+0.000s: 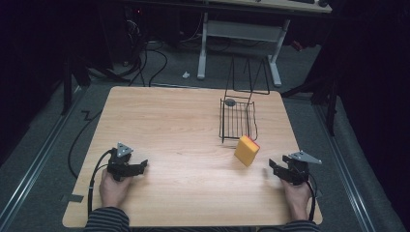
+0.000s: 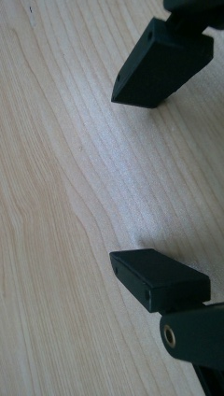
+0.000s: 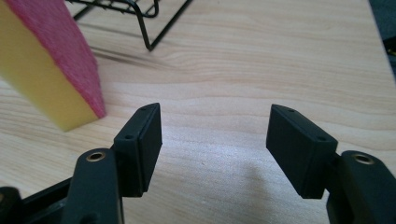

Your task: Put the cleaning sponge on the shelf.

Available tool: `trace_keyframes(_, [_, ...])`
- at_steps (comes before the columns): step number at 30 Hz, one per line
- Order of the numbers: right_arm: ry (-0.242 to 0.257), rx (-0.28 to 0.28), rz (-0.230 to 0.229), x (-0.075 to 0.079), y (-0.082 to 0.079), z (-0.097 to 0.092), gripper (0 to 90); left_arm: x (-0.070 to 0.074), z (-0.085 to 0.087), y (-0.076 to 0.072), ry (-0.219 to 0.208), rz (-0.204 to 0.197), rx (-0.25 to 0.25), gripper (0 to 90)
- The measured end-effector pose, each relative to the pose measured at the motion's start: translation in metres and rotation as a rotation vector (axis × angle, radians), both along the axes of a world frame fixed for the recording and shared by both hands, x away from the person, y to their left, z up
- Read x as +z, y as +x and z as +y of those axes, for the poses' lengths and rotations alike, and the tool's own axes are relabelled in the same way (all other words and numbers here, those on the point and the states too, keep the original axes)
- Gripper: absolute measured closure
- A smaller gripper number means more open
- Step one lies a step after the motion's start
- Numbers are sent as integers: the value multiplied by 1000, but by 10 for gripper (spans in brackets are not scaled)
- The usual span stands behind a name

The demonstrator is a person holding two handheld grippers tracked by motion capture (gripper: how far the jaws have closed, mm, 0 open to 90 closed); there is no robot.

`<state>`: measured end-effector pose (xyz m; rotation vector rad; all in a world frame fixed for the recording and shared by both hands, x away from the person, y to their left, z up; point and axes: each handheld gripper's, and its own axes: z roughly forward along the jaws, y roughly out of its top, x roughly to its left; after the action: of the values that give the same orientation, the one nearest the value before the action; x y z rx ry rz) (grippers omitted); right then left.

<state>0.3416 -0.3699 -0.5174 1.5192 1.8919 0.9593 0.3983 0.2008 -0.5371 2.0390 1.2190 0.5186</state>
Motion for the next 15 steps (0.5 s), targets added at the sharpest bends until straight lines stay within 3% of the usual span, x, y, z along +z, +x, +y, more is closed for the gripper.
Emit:
trace_keyframes(6, [34, -3, -52, 11, -15, -4, 364, 0, 0, 0, 0, 0, 0, 203])
trace_keyframes(15, [48, 16, -81, 18, -33, -3, 364, 0, 0, 0, 1, 0, 0, 203])
